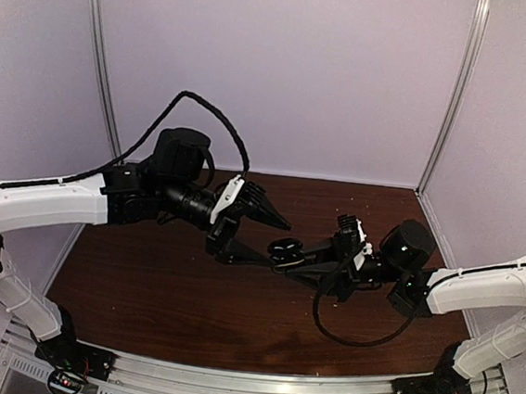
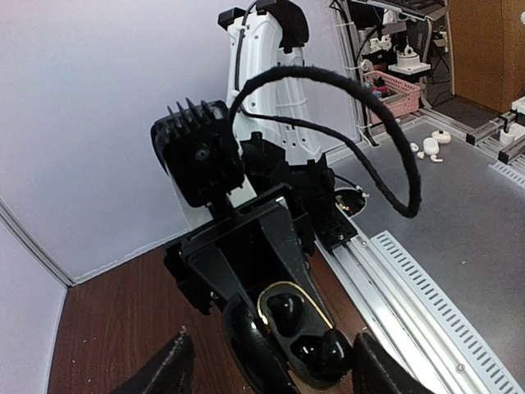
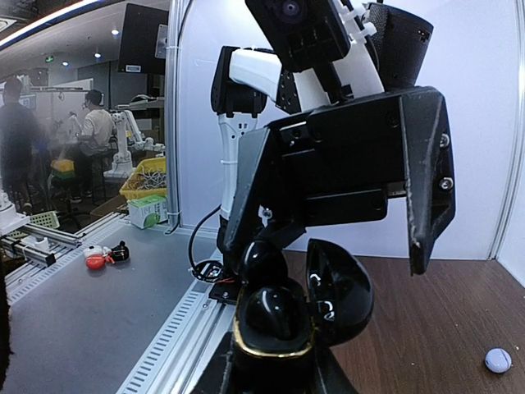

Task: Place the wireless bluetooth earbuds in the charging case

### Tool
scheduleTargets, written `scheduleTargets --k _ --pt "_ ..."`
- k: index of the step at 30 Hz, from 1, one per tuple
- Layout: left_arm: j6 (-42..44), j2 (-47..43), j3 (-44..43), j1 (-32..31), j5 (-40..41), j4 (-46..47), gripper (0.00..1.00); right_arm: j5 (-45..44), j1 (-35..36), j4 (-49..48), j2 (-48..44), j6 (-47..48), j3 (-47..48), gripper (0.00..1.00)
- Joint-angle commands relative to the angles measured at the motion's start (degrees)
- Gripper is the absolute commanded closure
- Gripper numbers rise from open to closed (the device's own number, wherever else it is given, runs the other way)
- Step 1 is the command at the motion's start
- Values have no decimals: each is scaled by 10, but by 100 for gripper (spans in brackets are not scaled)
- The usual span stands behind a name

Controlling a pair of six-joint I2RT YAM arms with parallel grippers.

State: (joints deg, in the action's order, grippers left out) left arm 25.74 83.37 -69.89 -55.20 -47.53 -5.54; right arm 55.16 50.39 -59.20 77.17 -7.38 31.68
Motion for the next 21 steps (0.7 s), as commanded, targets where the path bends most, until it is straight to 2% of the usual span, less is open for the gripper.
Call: scheduleTargets --k 1,15,21 --pt "-16 12 -18 -2 20 33 33 -5 10 2 -4 13 17 100" --pt "-22 25 -18 -2 28 30 32 -13 14 14 -14 24 19 100" --pt "10 12 -4 -13 3 26 28 -23 13 12 -16 23 17 100"
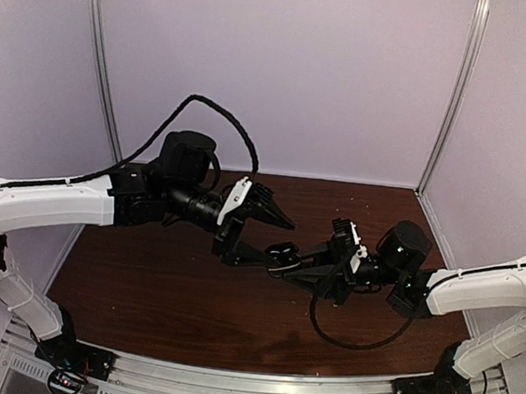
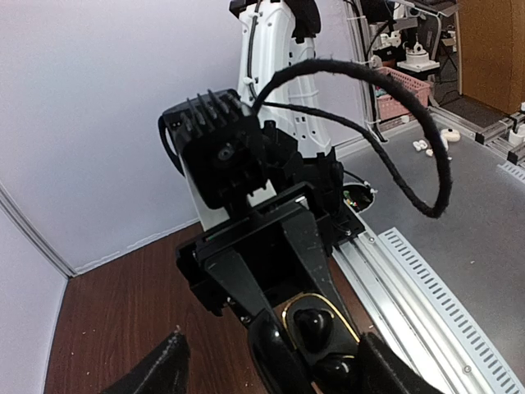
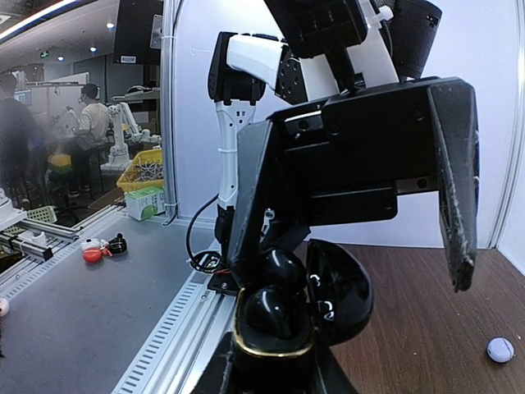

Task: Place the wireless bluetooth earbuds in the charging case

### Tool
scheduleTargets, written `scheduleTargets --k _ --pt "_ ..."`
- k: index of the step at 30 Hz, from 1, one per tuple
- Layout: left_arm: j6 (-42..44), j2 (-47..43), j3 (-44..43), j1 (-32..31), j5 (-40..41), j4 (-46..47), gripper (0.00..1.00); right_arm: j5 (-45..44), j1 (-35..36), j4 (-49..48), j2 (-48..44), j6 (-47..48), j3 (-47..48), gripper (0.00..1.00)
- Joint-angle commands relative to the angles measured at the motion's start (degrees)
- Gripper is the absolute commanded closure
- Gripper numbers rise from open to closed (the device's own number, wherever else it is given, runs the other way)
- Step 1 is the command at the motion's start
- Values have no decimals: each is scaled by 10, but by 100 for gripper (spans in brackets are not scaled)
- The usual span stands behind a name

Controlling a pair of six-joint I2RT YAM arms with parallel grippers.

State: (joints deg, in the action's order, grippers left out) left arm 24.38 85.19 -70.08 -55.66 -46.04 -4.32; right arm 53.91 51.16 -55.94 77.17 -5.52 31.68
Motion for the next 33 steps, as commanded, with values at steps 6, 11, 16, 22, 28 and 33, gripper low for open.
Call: scheduleTargets --k 6,11,16,22,28,33 --pt "37 -27 15 -13 -14 9 24 -21 -2 -39 -15 -6 12 100" --pt "37 -49 33 -13 6 14 21 -33 -7 -50 -21 -7 3 100" --pt "11 -81 64 -12 64 48 19 -32 -10 -55 -25 -10 -2 100" --pt "-36 -103 85 2 88 102 19 -45 -14 -69 -23 -29 -8 100" --pt "-17 -73 59 2 59 64 20 -58 -19 -87 -22 -45 -10 100" --pt "-8 -59 46 -4 48 61 21 -62 -19 -87 -19 -47 -8 100"
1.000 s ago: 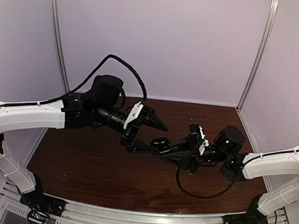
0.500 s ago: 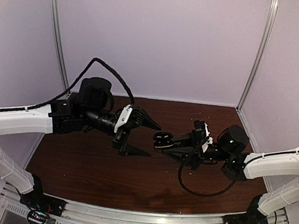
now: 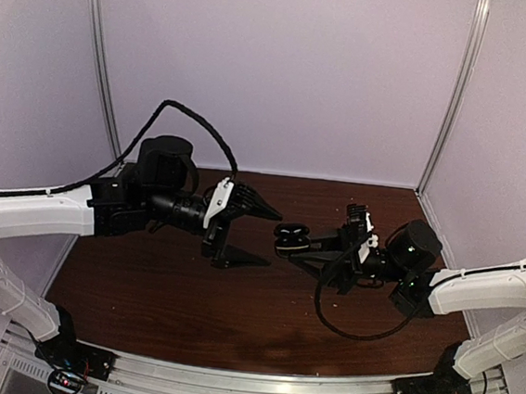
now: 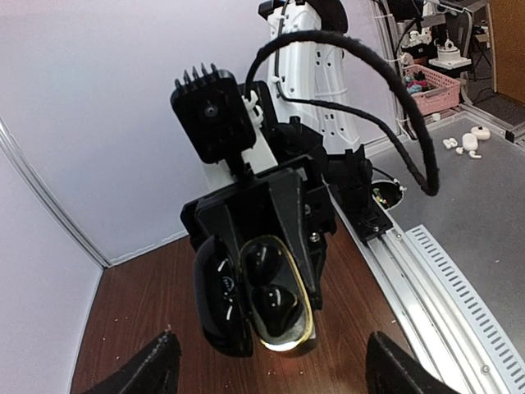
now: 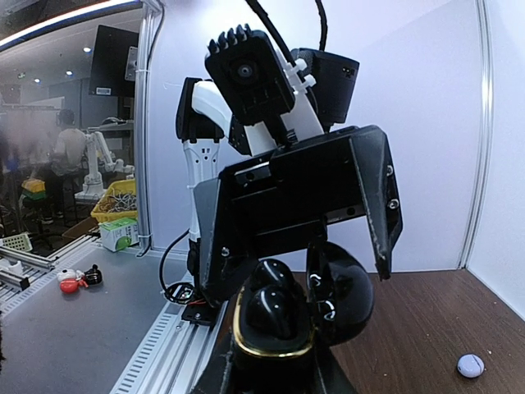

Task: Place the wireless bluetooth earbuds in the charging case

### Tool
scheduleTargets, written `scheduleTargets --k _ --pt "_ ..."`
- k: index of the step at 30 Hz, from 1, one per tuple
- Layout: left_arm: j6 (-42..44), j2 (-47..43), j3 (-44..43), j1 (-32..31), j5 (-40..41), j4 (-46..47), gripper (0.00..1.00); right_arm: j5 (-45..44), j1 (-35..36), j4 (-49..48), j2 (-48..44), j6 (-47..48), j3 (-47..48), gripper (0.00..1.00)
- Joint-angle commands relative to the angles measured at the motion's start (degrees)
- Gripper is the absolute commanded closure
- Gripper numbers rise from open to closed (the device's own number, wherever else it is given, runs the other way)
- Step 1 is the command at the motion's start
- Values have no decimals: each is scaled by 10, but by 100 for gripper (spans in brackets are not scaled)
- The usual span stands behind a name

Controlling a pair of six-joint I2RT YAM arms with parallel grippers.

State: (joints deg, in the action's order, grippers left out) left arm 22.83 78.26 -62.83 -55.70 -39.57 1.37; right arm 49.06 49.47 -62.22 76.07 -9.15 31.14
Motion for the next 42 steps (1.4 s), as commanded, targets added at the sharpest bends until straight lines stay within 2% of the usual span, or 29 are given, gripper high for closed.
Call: scheduleTargets --k 1,11,20,25,31,37,42 --pt "11 11 -27 -6 -18 4 21 -15 -4 -23 -6 -11 -2 100" --pt "54 -3 -24 -25 -41 -9 24 -20 -9 -27 6 -27 2 100" --pt "61 1 -28 -27 -21 -11 25 -21 -13 -26 8 -30 2 100" --pt "28 -7 -11 -27 53 20 19 -34 -20 -6 13 -44 9 100" --pt "46 -37 50 -27 196 119 16 -60 -24 117 19 -50 55 100" --pt "92 -23 59 -32 224 121 19 -77 -23 186 28 -98 100 100" --pt "107 -7 59 -33 254 133 24 -72 -24 173 46 -151 111 100"
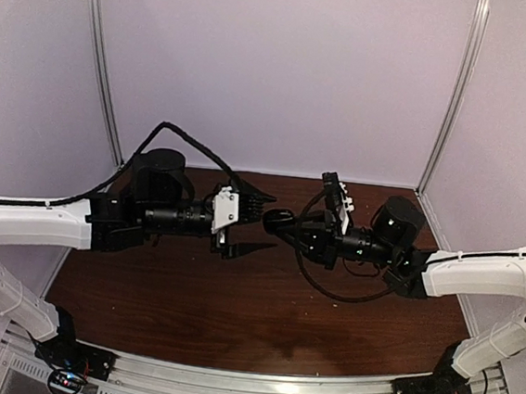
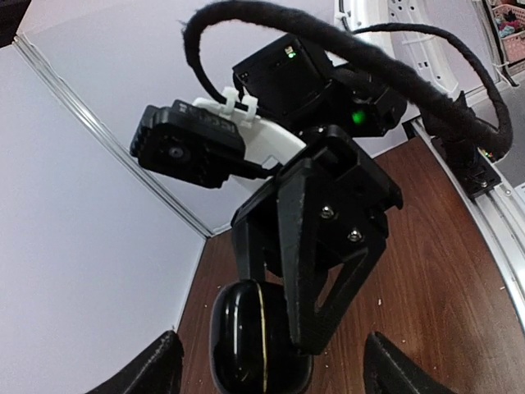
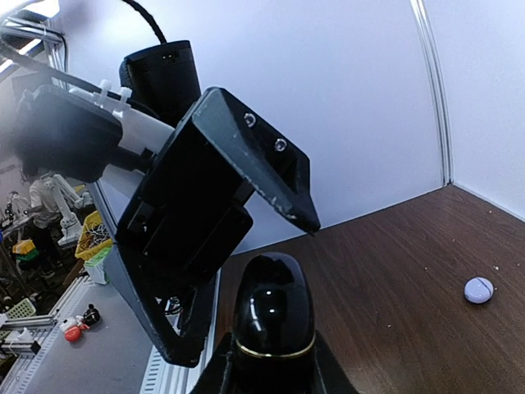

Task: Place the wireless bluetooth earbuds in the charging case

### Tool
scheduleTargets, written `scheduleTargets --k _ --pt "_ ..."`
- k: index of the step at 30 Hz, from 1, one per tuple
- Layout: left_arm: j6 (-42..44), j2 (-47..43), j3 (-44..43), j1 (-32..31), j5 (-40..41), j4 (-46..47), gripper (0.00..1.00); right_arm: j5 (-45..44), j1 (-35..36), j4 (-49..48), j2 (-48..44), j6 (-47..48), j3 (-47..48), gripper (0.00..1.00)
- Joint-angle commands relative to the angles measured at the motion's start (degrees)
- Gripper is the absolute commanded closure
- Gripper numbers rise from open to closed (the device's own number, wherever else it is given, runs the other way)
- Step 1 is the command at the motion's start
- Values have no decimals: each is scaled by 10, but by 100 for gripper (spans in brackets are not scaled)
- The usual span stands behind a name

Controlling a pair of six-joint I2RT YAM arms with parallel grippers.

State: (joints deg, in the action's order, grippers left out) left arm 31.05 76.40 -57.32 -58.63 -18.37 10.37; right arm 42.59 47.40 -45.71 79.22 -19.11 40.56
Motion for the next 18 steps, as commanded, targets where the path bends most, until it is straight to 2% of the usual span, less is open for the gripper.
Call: scheduleTargets --k 1,13,18 --pt "26 14 2 -5 49 43 26 -7 -3 8 17 -60 19 100" --pt "59 40 -7 -18 83 12 34 2 -3 -23 26 -113 21 100" --pt "63 41 -9 -20 93 8 41 6 -3 -31 29 -124 20 100"
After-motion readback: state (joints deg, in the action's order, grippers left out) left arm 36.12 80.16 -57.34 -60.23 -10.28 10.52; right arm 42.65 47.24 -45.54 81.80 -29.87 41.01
